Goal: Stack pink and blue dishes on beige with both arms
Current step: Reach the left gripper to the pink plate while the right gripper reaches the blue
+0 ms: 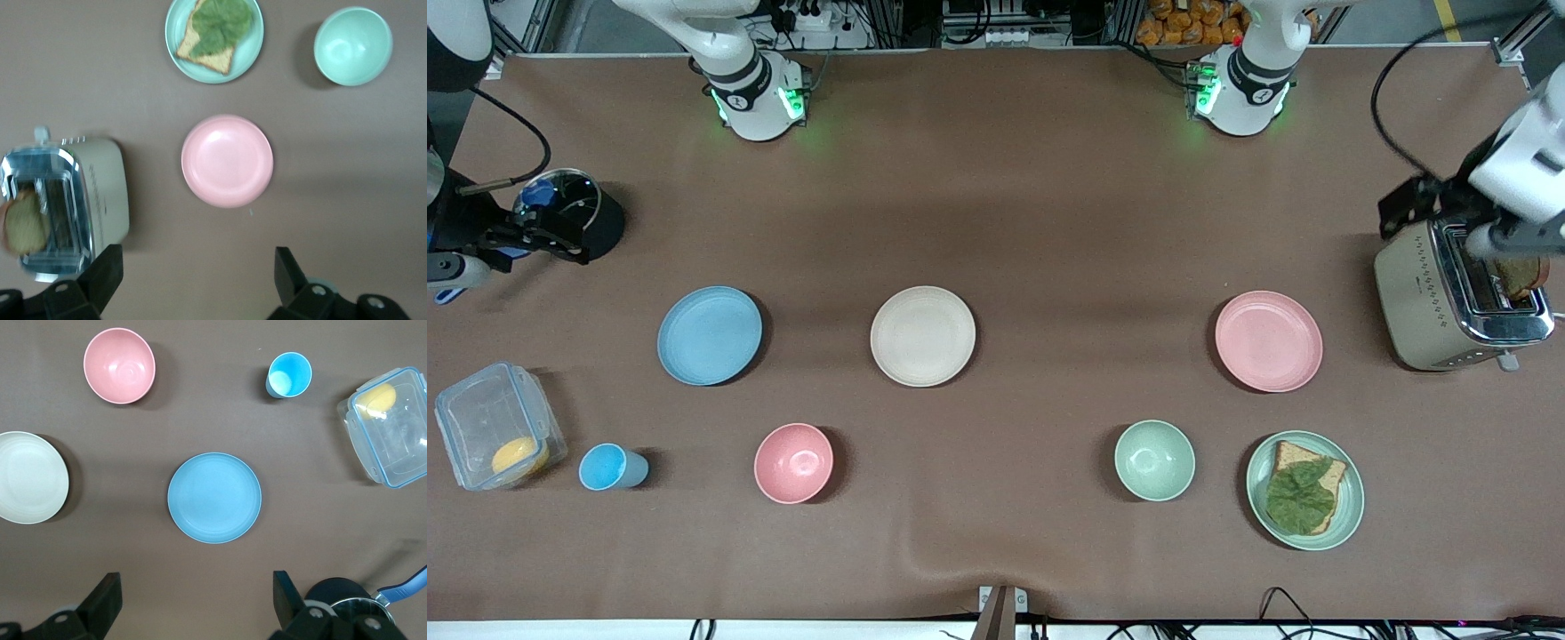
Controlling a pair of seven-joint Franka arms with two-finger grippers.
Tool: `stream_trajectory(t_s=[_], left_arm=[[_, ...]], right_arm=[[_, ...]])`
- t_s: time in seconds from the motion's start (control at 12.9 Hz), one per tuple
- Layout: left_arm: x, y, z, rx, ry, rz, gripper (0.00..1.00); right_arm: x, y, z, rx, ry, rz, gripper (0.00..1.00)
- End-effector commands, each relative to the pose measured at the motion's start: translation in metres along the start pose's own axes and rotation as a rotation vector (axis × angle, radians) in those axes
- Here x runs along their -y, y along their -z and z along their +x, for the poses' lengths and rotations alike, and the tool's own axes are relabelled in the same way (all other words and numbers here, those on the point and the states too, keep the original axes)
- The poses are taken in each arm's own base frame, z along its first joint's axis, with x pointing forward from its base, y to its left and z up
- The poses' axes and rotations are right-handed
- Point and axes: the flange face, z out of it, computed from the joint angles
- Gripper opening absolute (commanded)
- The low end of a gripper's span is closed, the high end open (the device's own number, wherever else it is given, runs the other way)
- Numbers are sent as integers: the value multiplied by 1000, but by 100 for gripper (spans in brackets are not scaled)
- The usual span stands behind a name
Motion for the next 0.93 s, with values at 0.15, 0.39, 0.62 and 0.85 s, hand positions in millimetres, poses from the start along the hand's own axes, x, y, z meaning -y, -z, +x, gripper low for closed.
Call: stream_trajectory(t_s=[0.15,0.39,0.62,0.85], left_arm=[[9,-157,1,19,-6,-1,100],[3,-235,14,111,-15,-27,100],[13,-290,20,143,-19,-29,100],[36,-336,21,161,-8,-19,100]], right_arm=[[-3,4,0,5,0,-15,100],[-8,-11,6,29,-9,-12,100],[-5,-41,19,84,-7,-6,100],[-9,-95,34,165,-3,11,100]])
